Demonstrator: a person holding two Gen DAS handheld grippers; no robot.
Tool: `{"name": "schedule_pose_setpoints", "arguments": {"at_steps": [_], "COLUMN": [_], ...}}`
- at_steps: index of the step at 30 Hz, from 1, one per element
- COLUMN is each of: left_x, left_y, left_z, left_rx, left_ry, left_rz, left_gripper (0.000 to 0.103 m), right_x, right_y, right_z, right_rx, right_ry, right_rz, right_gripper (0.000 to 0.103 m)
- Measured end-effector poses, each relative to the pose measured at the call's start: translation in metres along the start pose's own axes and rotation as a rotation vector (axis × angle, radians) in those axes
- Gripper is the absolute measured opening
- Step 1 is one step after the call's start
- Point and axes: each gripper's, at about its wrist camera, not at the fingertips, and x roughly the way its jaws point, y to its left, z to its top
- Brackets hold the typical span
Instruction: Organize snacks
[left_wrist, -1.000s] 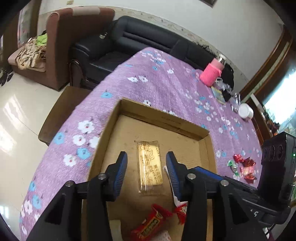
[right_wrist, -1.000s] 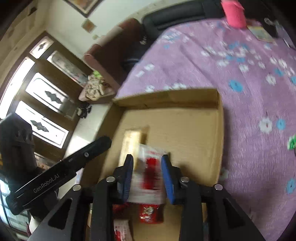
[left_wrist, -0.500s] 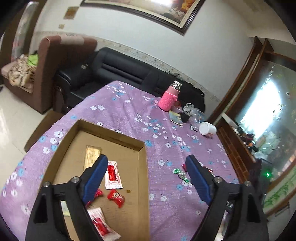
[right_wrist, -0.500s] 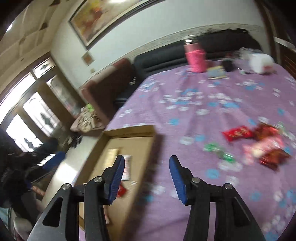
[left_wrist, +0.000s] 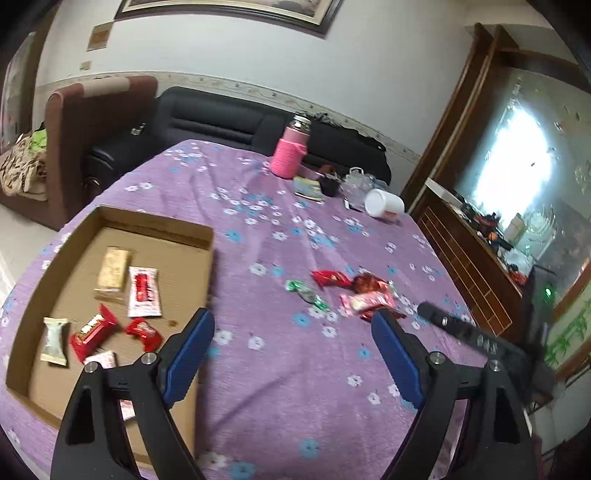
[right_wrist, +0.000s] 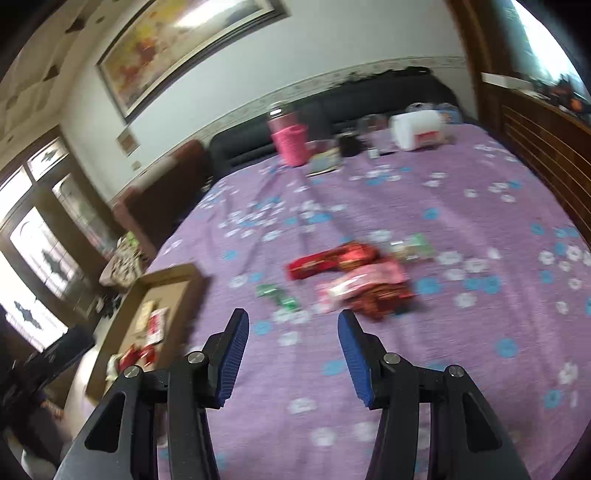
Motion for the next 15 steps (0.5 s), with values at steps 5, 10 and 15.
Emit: {"name": "schedule_pose_setpoints", "arguments": {"at_steps": [5,10,15], "left_x": [0.016,0.037,0.060], "left_y": [-0.017,-0.022,-0.024], "left_z": [-0.010,-0.014,-0.017], "left_rx": [0.037,0.047,0.040], "left_ry": [0.054,0.102,0.152], "left_rz": [-0.016,-0.031,-0.070], "left_gripper": [0.086,0.086,0.086], "right_x": [0.004,0.029,0.059], "right_y": [-0.053,-0.083,-0.082], "right_z": [0.003,0.000,0.009], "right_rx": [0.128,0.210,0.237], "right_ry": [0.012,0.046,0.075], "right_rz": [-0.025,-0.027,-0.034], "right_gripper": [0.054,0.054,0.054]}}
